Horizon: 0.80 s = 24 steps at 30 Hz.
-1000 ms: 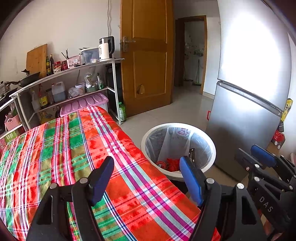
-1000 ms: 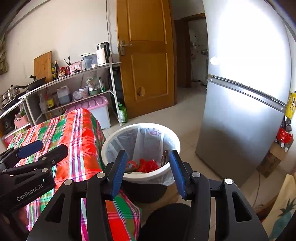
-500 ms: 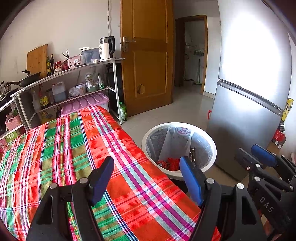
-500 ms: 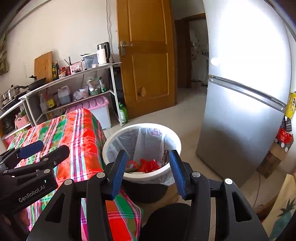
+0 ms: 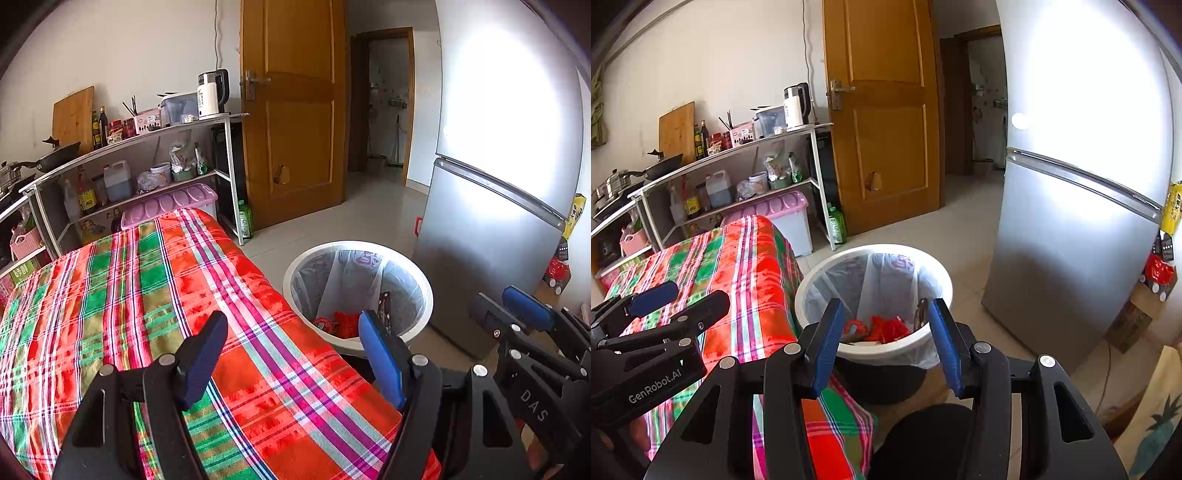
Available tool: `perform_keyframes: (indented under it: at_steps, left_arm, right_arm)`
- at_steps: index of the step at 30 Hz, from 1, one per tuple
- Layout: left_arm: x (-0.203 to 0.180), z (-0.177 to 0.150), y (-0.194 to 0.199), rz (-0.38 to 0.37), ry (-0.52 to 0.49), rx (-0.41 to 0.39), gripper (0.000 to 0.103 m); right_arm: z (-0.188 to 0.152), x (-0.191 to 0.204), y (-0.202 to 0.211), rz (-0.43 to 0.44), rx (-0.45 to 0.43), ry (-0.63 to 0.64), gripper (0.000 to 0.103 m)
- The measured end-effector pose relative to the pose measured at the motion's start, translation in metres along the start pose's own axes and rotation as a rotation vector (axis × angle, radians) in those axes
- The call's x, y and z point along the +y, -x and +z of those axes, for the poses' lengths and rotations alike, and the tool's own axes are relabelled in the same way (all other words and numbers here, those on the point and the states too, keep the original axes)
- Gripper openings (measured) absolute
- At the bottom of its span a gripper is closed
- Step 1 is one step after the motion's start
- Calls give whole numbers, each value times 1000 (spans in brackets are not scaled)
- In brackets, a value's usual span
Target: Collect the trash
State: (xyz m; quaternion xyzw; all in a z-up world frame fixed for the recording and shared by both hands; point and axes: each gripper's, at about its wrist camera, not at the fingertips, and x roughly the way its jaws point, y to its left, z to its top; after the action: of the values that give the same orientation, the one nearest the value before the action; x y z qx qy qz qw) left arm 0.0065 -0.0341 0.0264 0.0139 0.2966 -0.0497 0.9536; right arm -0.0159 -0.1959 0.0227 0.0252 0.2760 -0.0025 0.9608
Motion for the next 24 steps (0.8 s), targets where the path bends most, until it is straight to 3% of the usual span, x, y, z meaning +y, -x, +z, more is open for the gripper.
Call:
perform_keyframes:
  at_steps: [24]
  left_arm:
    - [0, -1, -1, 1, -6, 4, 75]
  right_arm:
    - [-1, 0, 0, -4, -1, -1, 49]
